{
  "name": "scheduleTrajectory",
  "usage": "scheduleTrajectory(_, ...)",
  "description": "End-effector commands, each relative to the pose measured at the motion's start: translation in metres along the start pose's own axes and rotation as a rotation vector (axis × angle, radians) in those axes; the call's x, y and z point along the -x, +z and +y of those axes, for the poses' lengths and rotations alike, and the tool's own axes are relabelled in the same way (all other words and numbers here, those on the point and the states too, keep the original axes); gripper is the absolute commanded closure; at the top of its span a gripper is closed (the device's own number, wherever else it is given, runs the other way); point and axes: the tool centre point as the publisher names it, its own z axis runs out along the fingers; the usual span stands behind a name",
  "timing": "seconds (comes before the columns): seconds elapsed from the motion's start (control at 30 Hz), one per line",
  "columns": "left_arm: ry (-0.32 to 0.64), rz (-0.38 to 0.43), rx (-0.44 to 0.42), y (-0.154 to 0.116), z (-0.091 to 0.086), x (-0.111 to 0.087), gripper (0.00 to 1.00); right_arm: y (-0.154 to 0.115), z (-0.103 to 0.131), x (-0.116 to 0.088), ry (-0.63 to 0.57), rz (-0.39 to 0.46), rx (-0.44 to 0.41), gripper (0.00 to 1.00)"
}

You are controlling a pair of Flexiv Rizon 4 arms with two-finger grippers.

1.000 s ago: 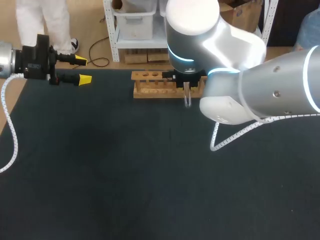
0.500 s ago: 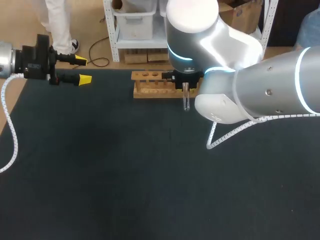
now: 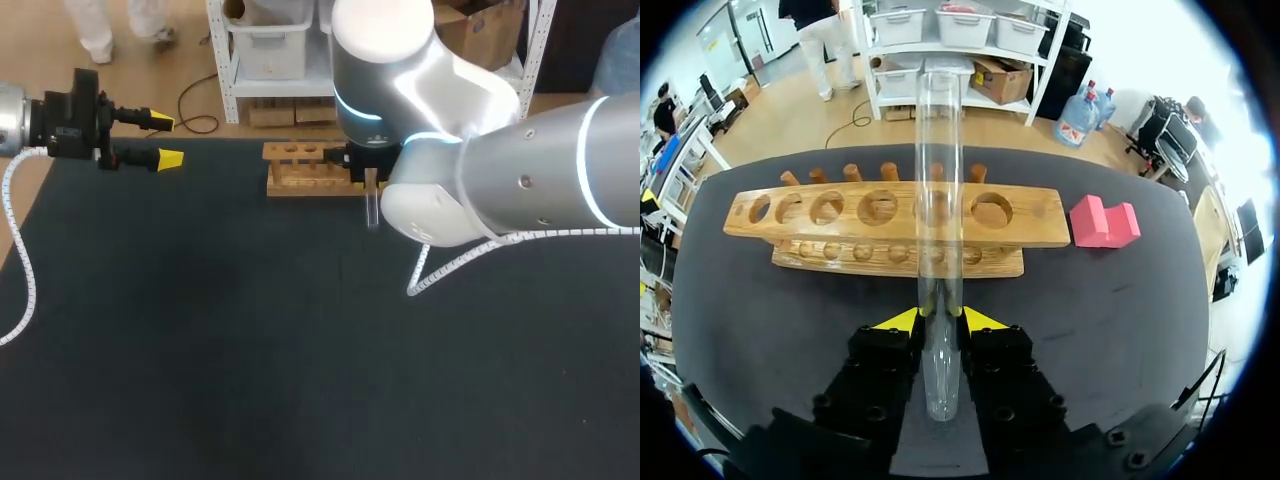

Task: Grasp the test tube, adjust it, and insert it.

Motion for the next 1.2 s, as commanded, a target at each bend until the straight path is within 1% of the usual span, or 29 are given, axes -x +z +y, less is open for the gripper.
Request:
scheduleTrajectory(0.03, 0.004, -0.005, 0.001, 0.0, 0.0, -0.001, 0.0, -0.002, -0.002, 0.0, 0.003, -0.003, -0.001, 1.0)
scheduleTrajectory(0.17, 0.004, -0.005, 0.001, 0.0, 0.0, -0.001, 0.0, -0.008, -0.004, -0.002, 0.009, -0.013, -0.005, 1.0)
scheduleTrajectory(0.37, 0.004, -0.005, 0.001, 0.0, 0.0, -0.001, 0.0, -0.026, -0.009, -0.003, 0.029, -0.047, -0.012, 1.0)
scheduleTrajectory(0.77, 0.004, -0.005, 0.001, 0.0, 0.0, -0.001, 0.0, -0.08, -0.022, -0.003, 0.084, -0.171, -0.025, 1.0)
scheduleTrajectory(0.97, 0.004, -0.005, 0.001, 0.0, 0.0, -0.001, 0.0, -0.1, -0.026, -0.006, 0.088, -0.206, -0.015, 1.0)
scheduleTrajectory(1.2, 0.004, -0.005, 0.001, 0.0, 0.0, -0.001, 0.0, -0.114, -0.031, -0.008, 0.092, -0.228, -0.015, 1.0)
